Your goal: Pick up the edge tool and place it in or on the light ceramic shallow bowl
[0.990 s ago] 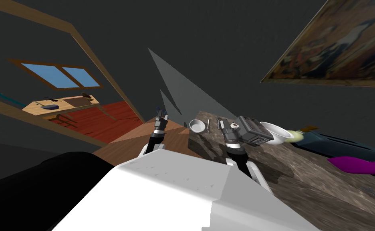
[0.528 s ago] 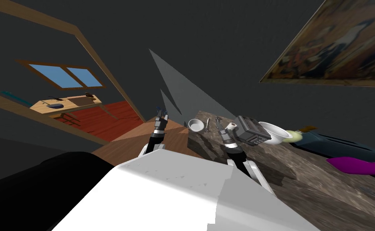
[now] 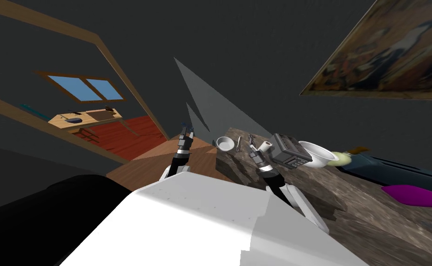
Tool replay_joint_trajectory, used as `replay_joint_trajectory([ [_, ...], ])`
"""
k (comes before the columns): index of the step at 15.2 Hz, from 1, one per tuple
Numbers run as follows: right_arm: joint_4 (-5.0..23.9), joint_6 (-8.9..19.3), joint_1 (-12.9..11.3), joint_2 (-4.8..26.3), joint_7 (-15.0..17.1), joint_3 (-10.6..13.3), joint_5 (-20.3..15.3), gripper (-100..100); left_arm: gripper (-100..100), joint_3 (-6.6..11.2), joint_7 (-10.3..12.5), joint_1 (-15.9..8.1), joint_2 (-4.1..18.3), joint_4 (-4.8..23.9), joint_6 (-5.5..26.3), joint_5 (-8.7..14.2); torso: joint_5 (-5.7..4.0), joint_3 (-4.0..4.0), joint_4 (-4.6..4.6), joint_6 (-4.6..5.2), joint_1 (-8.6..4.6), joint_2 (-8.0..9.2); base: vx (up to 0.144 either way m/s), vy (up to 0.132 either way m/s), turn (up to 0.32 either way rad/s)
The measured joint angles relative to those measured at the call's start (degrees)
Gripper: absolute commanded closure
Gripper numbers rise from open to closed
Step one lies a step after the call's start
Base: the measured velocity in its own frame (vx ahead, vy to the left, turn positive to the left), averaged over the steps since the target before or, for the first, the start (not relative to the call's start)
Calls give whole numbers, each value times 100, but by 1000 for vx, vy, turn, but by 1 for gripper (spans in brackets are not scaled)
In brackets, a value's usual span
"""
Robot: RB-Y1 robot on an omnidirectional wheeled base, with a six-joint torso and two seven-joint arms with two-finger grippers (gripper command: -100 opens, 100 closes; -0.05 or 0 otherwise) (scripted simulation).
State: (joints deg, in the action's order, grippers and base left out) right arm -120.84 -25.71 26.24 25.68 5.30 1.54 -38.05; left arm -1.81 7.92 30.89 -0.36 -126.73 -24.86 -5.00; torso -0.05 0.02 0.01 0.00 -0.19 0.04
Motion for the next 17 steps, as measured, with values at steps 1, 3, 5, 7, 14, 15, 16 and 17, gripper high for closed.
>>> replay_joint_trajectory([
  [1, 95, 2, -34, 69, -31, 10, -119, -100, 0, 0, 0, 0, 0, 0, 0, 0, 0, -1, 0, -1, 2, -1, -8, -24, 66],
  [3, 179, 64, -70, 221, -78, 53, -359, -100, 0, 0, 0, 0, 0, 0, 0, 0, 1, -2, -1, -1, 6, -4, -2, -20, 71],
  [5, 315, 73, -95, 370, -135, 53, -564, -100, 0, 0, 0, 0, 0, 0, 0, 0, 2, -4, -1, -1, 8, -6, 3, -14, 78],
  [7, 375, 131, -117, 580, -154, 64, -758, -100, 0, 0, 0, 0, 0, 0, 0, 0, 3, -5, -2, -2, 11, -9, 9, -8, 90],
  [14, 724, 285, -201, 1332, -334, 151, -1426, -100, 0, -1, 0, 0, 0, 0, 0, 0, 5, -11, -4, -2, 20, -19, 24, 6, 140],
  [15, 784, 328, -225, 1461, -368, 195, -1553, -100, 0, -1, 0, 0, 0, 0, 0, 0, 5, -13, -5, -4, 22, -22, 35, 16, 147],
  [16, 832, 367, -247, 1563, -400, 231, -1644, -100, 0, -1, 0, 0, 0, 0, 0, 0, 5, -13, -5, -3, 23, -23, 34, 21, 146],
  [17, 924, 373, -284, 1674, -442, 246, -1723, -100, 0, -1, 0, 0, -1, 0, 0, 0, 6, -14, -5, -3, 25, -24, 34, 21, 112],
])
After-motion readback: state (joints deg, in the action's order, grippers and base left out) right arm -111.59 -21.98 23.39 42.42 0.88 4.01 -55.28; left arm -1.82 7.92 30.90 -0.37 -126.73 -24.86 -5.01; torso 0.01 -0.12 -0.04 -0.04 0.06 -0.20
